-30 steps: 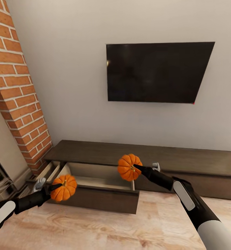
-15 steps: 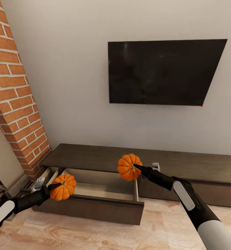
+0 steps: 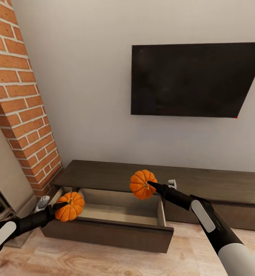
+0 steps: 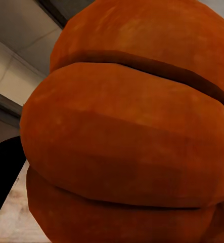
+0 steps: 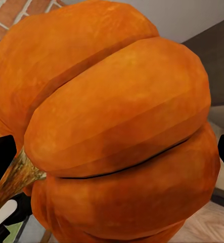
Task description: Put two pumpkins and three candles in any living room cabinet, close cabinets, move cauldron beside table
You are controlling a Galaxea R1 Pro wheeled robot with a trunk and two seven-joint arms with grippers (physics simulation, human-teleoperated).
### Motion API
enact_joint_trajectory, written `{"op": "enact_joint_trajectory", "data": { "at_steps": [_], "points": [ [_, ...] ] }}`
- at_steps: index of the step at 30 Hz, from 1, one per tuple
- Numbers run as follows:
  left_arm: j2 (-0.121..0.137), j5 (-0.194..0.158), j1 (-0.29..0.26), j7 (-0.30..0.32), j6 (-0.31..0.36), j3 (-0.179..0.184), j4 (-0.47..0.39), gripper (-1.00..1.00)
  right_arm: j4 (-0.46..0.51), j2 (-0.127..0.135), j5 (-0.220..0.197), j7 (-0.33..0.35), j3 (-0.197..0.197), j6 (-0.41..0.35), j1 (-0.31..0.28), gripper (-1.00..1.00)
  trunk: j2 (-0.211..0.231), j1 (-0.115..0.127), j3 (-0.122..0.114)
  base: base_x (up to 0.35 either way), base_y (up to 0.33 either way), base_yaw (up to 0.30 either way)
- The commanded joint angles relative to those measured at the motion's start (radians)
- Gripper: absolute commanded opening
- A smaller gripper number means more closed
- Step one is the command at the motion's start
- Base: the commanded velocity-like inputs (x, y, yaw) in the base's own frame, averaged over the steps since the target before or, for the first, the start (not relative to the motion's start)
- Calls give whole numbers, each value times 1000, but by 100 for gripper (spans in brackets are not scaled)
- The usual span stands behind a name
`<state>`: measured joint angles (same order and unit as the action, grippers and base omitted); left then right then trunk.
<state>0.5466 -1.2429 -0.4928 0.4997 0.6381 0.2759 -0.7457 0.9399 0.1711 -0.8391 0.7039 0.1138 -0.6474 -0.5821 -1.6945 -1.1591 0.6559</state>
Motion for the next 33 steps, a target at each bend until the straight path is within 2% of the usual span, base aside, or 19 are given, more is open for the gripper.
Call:
{"op": "enact_joint_trajectory", "data": {
  "at_steps": [1,12,21,33],
  "points": [
    [1,-9,-1,-1,3,3,0,-100,0,1,-12,-1,1,-8,-1,-100,-1,0,1,52,79,0],
    [1,-9,-1,-1,3,3,0,-100,0,1,-11,-1,1,-8,-1,-100,-1,0,-1,7,11,-26],
    [11,-9,-1,-1,3,3,0,-100,0,1,-11,-1,1,-8,-1,-100,-1,0,-10,0,44,-199],
    [15,-11,-1,0,3,2,0,-100,0,0,-11,-1,1,-8,-1,-100,-1,0,-24,0,158,-214]
  ]
}}
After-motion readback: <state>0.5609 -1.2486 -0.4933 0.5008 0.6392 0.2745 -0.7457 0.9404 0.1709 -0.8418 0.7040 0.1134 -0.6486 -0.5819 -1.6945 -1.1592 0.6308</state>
